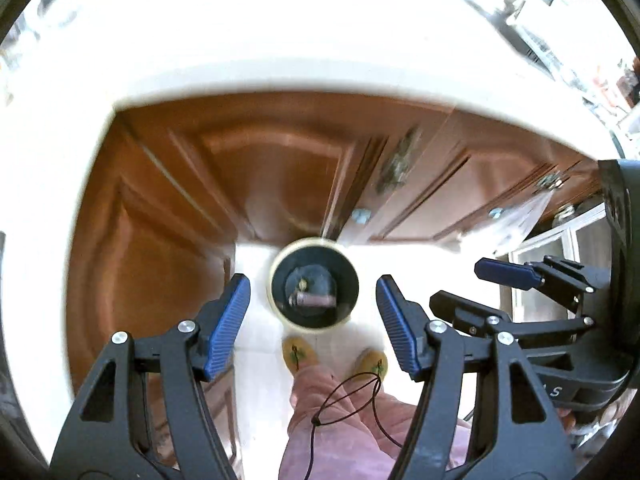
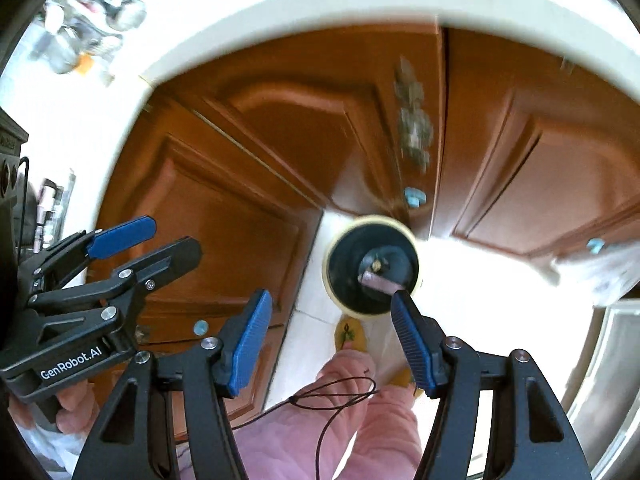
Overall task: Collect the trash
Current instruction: 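Raise both tools back up to the counter above the remaining trash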
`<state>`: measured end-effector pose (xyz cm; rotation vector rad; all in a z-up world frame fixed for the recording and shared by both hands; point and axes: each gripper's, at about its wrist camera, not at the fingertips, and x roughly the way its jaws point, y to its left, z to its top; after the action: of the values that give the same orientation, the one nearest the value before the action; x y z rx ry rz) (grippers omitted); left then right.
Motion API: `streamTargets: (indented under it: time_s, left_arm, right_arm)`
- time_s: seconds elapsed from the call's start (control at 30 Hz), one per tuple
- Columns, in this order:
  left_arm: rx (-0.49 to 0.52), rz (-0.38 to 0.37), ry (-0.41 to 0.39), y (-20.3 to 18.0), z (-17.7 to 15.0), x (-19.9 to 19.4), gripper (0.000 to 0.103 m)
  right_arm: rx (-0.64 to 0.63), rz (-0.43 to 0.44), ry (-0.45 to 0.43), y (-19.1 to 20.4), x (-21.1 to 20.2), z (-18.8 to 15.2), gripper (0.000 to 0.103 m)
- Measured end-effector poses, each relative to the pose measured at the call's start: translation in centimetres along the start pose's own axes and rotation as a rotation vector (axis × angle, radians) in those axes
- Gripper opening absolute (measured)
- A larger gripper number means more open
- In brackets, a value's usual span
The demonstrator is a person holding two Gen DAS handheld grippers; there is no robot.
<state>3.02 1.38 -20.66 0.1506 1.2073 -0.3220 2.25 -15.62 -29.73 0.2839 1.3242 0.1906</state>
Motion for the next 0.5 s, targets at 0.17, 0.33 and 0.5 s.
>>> streamTargets:
  time_s: [0.17, 0.33, 0.5]
  left_arm:
    - [0.020, 0.006, -0.089, -0.6, 3.4, -6.2, 0.063]
    - [0.028, 0.001, -0.160, -0.8, 7.2, -11.0, 0.063]
    - [0.030, -0.021, -0.214, -0.3, 11.9, -14.1, 0.063]
  right_arm:
    - [-0.046, 0.000, -0.106, 1.6, -6.8, 1.9, 0.066]
    - [-0.080, -0.020, -0.220, 2.4, -11.7, 4.2, 0.067]
    - [-0.090, -0.048, -0.320, 3.5, -16.6, 7.4, 0.068]
